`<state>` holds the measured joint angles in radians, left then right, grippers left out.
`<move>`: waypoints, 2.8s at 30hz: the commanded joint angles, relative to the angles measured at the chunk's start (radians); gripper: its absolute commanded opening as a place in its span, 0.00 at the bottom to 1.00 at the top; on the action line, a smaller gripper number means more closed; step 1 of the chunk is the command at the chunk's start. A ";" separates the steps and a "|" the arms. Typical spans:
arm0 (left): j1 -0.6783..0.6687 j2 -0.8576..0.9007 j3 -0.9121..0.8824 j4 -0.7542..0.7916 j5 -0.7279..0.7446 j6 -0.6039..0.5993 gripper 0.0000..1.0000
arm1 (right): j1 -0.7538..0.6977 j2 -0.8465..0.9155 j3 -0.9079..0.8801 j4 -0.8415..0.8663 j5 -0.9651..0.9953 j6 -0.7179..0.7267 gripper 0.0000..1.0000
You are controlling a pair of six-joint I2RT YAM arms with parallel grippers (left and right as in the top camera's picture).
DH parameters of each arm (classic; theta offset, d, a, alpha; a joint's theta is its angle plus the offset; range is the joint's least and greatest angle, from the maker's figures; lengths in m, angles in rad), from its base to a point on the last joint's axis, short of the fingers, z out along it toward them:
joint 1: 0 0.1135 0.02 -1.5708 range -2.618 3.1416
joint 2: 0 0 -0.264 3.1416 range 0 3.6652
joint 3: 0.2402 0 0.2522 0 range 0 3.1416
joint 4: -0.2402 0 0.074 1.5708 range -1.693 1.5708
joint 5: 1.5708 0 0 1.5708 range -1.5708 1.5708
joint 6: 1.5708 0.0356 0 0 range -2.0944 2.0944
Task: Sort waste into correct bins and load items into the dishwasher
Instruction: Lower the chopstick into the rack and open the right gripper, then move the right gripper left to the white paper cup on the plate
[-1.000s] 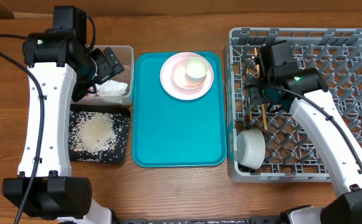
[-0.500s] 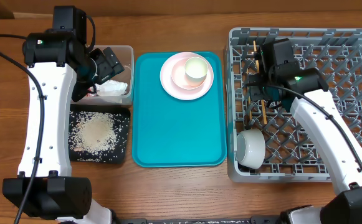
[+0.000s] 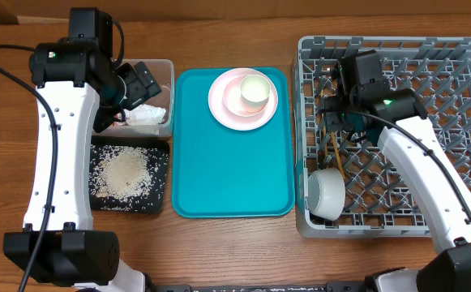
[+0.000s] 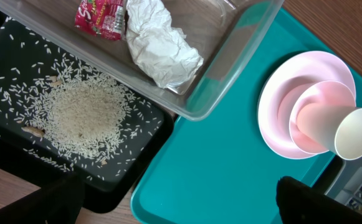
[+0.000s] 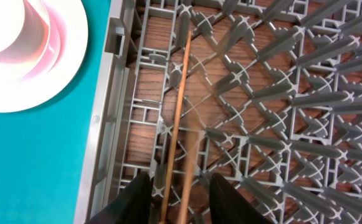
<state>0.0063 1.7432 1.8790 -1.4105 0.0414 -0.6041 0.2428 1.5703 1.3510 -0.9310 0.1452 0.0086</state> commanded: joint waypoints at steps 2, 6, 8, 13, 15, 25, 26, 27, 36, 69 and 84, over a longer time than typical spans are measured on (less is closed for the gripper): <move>-0.007 -0.007 0.014 0.001 0.001 -0.002 1.00 | -0.004 0.004 -0.006 -0.001 0.019 -0.013 0.34; -0.007 -0.007 0.014 0.001 0.001 -0.002 1.00 | -0.004 0.004 -0.006 0.008 -0.048 0.019 0.34; -0.007 -0.007 0.014 0.001 0.001 -0.002 1.00 | -0.003 0.004 -0.006 0.020 -0.135 0.041 0.34; -0.007 -0.007 0.014 0.001 0.001 -0.002 1.00 | -0.002 0.006 -0.006 0.021 -0.272 0.079 0.34; -0.007 -0.007 0.014 0.001 0.001 -0.002 1.00 | -0.002 0.011 -0.006 0.013 -0.272 0.131 0.34; -0.007 -0.007 0.014 0.001 0.001 -0.002 1.00 | 0.008 0.098 -0.010 0.003 -0.281 0.258 0.33; -0.007 -0.007 0.014 0.001 0.001 -0.002 1.00 | 0.012 0.109 -0.010 0.004 -0.282 0.258 0.33; -0.007 -0.007 0.014 0.001 0.001 -0.002 1.00 | 0.018 0.119 -0.010 0.006 -0.282 0.258 0.33; -0.007 -0.007 0.014 0.001 0.001 -0.002 1.00 | 0.069 0.163 -0.010 0.006 -0.282 0.258 0.23; -0.007 -0.007 0.014 0.001 0.001 -0.002 1.00 | 0.126 0.164 -0.010 -0.055 -0.282 0.257 0.19; -0.007 -0.007 0.014 0.001 0.001 -0.002 1.00 | 0.138 0.164 -0.010 -0.087 -0.282 0.257 0.17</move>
<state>0.0063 1.7432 1.8790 -1.4101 0.0418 -0.6037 0.3542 1.7348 1.3464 -1.0153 -0.0772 0.2684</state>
